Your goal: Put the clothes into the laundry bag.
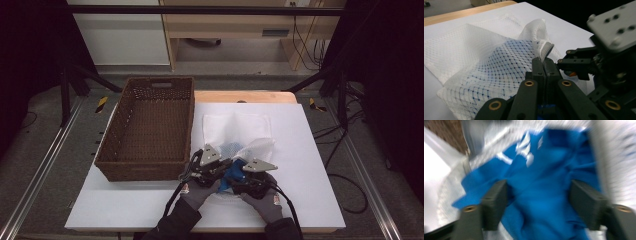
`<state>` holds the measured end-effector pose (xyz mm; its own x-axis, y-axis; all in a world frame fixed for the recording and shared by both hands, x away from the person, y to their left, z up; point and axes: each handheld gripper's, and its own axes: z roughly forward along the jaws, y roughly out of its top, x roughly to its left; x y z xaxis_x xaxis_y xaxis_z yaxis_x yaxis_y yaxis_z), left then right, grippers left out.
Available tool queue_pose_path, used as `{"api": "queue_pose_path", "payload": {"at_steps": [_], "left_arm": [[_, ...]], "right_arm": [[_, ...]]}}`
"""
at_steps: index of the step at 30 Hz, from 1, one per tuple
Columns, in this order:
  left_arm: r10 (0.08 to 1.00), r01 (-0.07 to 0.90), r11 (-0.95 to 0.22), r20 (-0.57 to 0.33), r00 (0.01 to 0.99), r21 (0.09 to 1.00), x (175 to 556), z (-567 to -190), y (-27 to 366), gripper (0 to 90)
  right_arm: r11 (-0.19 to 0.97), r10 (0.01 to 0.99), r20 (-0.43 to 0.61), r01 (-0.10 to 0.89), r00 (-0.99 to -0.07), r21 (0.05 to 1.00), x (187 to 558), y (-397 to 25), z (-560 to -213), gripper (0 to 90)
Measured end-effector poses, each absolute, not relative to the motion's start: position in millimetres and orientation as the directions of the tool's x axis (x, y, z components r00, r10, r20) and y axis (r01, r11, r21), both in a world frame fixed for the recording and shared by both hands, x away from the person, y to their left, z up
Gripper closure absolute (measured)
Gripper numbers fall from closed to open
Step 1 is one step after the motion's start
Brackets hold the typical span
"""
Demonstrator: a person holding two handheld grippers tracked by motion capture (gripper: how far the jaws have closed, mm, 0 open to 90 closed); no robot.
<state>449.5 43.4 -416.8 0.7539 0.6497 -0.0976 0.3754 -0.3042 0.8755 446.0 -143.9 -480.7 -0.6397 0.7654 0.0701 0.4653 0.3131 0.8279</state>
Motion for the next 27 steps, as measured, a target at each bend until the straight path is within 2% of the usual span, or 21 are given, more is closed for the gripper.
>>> {"api": "queue_pose_path", "payload": {"at_steps": [2,4,7,12,14,17,21,22,27], "left_arm": [[0.651,0.377,-0.298,-0.102,0.752,0.877,450,-417,44,89.3],[0.653,0.378,-0.294,-0.104,0.750,0.878,450,-417,45,89.3],[0.654,0.380,-0.294,-0.105,0.749,0.877,449,-417,46,89.3],[0.648,0.377,-0.277,-0.118,0.752,0.884,448,-415,47,89.3],[0.640,0.369,-0.272,-0.119,0.759,0.889,447,-411,45,89.3],[0.634,0.355,-0.276,-0.108,0.766,0.893,443,-407,43,89.3],[0.632,0.367,-0.289,-0.112,0.767,0.884,444,-413,44,89.3],[0.632,0.372,-0.294,-0.113,0.767,0.881,445,-416,44,89.3],[0.641,0.391,-0.289,-0.127,0.757,0.874,448,-424,47,89.3]], "right_arm": [[0.350,0.769,0.029,0.459,-0.638,0.816,446,-138,-487,27.9],[0.380,0.775,-0.011,0.453,-0.632,0.806,446,-135,-488,33.3],[0.415,0.796,-0.075,0.452,-0.600,0.790,445,-132,-486,55.9],[0.334,0.815,-0.001,0.469,-0.579,0.818,447,-136,-477,67.3],[0.279,0.824,0.027,0.447,-0.567,0.850,449,-135,-471,68.2],[0.240,0.857,0.007,0.412,-0.515,0.879,457,-132,-467,68.0],[0.242,0.903,-0.024,0.464,-0.429,0.852,475,-130,-480,64.8],[0.244,0.904,-0.012,0.491,-0.428,0.836,479,-129,-485,63.2],[0.242,0.887,0.017,0.496,-0.462,0.834,473,-136,-478,53.2]]}}
